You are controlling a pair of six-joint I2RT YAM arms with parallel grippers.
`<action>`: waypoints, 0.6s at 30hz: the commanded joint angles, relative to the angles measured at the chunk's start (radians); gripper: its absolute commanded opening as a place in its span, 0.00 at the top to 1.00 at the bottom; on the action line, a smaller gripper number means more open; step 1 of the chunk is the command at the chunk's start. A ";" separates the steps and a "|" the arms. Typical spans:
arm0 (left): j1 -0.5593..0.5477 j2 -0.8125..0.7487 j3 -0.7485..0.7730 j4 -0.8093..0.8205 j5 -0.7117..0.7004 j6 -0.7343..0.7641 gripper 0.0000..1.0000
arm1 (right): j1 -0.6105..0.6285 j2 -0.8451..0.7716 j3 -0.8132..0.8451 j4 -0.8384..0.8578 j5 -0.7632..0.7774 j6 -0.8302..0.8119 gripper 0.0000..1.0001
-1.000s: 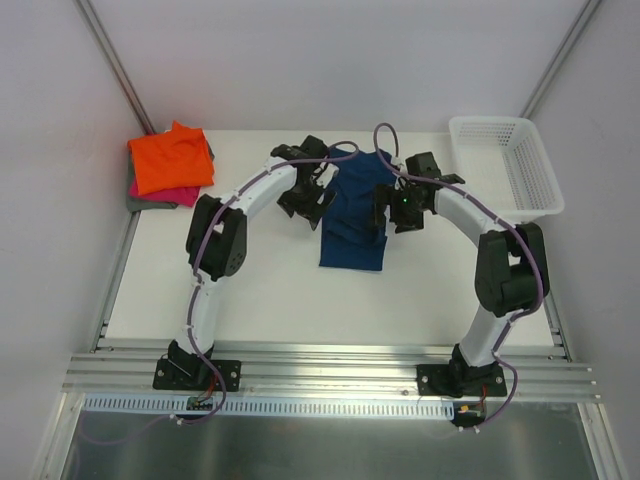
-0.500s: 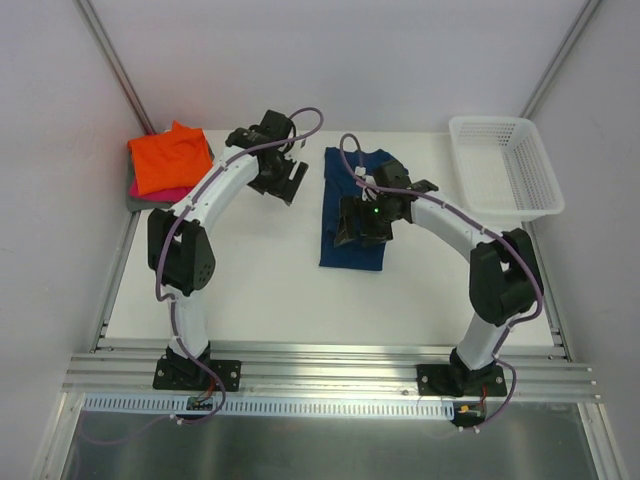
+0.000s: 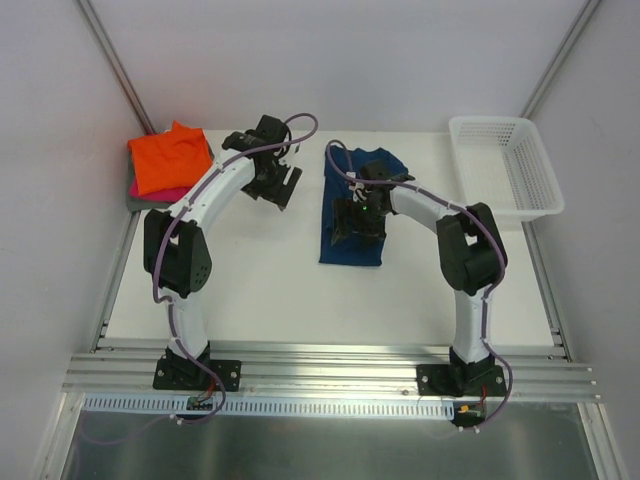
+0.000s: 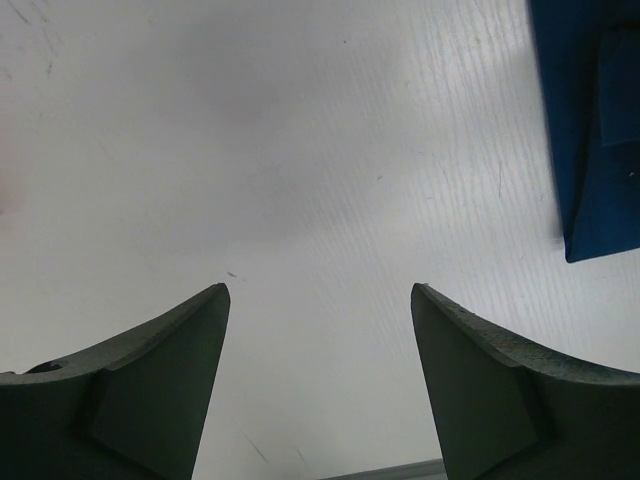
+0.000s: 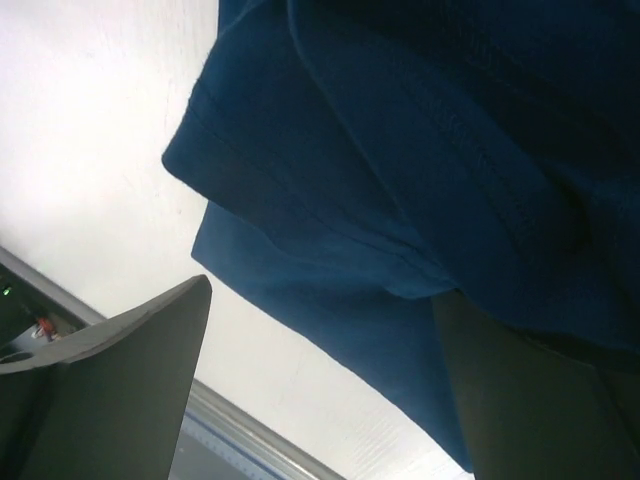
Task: Fold and stack the t-shirts
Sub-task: Fold the folded rectangular tshirt in 1/3 of the way
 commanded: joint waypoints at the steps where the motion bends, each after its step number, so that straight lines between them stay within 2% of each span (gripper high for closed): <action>1: 0.016 -0.065 0.001 -0.004 -0.011 -0.016 0.26 | -0.011 0.027 0.085 -0.001 0.077 -0.038 0.03; 7: 0.021 -0.062 -0.012 -0.002 0.001 -0.024 0.26 | -0.025 0.046 0.220 -0.023 0.137 -0.077 0.03; 18: 0.023 -0.063 -0.016 -0.001 -0.004 -0.022 0.26 | -0.041 0.049 0.286 0.000 0.200 -0.090 0.03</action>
